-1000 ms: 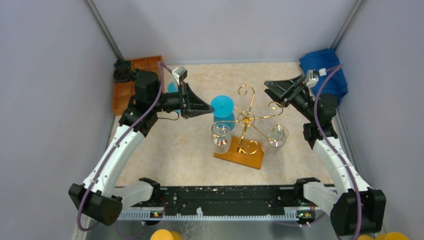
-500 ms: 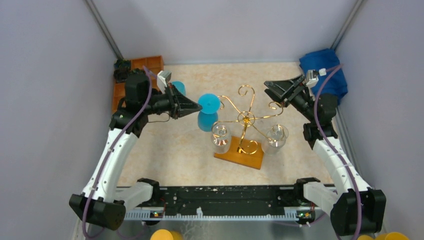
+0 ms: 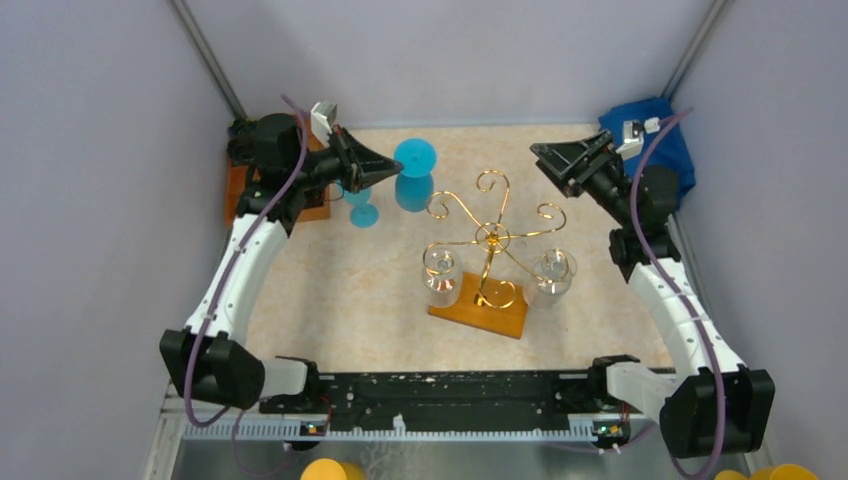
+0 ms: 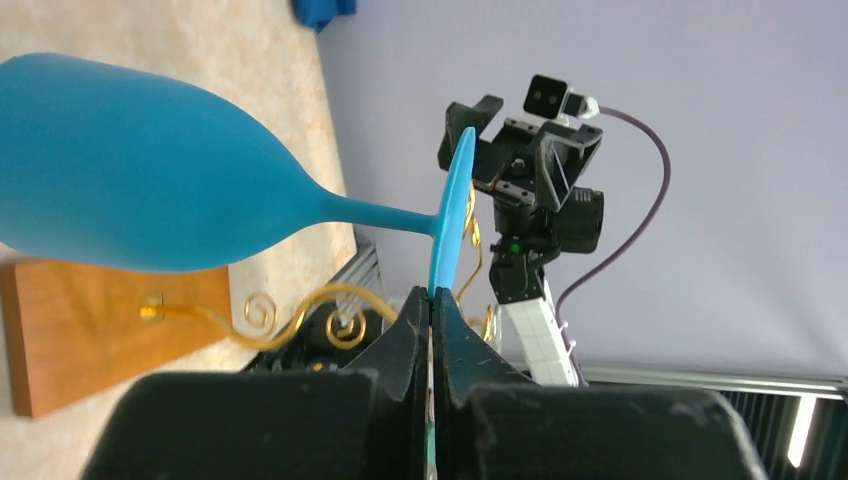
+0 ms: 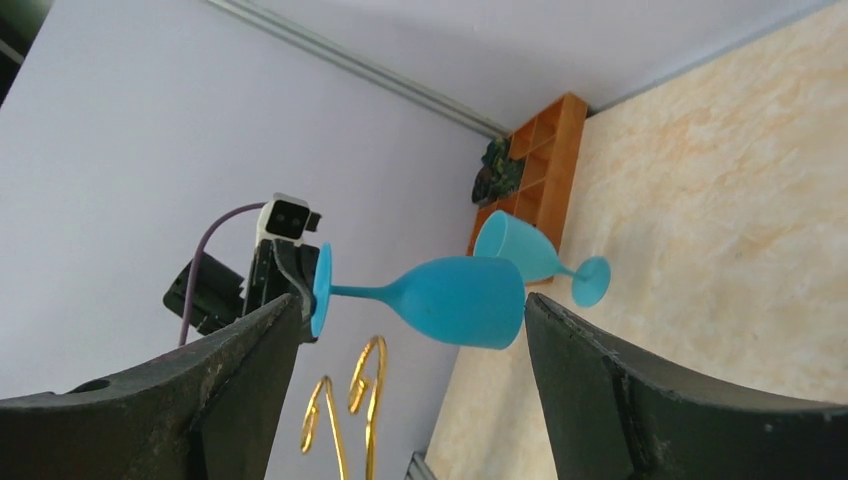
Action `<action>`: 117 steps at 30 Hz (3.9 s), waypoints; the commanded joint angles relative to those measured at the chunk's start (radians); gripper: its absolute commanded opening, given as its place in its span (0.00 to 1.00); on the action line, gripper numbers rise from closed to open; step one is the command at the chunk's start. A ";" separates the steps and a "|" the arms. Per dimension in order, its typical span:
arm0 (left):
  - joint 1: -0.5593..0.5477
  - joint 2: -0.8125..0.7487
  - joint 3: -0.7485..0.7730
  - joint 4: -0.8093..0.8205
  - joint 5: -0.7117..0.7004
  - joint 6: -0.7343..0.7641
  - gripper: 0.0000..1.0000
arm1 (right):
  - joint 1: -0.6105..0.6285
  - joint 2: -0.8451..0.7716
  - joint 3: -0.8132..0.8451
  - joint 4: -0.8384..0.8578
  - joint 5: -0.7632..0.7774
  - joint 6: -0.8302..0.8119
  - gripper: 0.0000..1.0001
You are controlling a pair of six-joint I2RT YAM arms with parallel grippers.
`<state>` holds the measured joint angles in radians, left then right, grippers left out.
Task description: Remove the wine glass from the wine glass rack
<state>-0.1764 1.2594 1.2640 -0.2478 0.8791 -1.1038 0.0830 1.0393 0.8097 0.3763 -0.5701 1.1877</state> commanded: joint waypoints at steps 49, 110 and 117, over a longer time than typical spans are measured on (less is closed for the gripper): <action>-0.158 0.991 0.792 1.687 0.098 -1.105 0.00 | -0.094 0.824 0.569 0.907 -0.350 0.437 0.67; -0.032 0.800 0.942 -0.041 0.043 0.254 0.24 | -0.167 0.614 1.073 -0.424 -0.166 -0.432 0.00; -0.041 0.722 1.017 -0.423 -0.319 0.550 0.22 | -0.166 0.709 1.361 -1.077 0.129 -0.823 0.00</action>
<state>-0.2077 2.0365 2.2589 -0.3180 0.8097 -0.8230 -0.0875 1.7172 2.0602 -0.2134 -0.6430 0.6998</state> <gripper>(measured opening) 0.229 0.022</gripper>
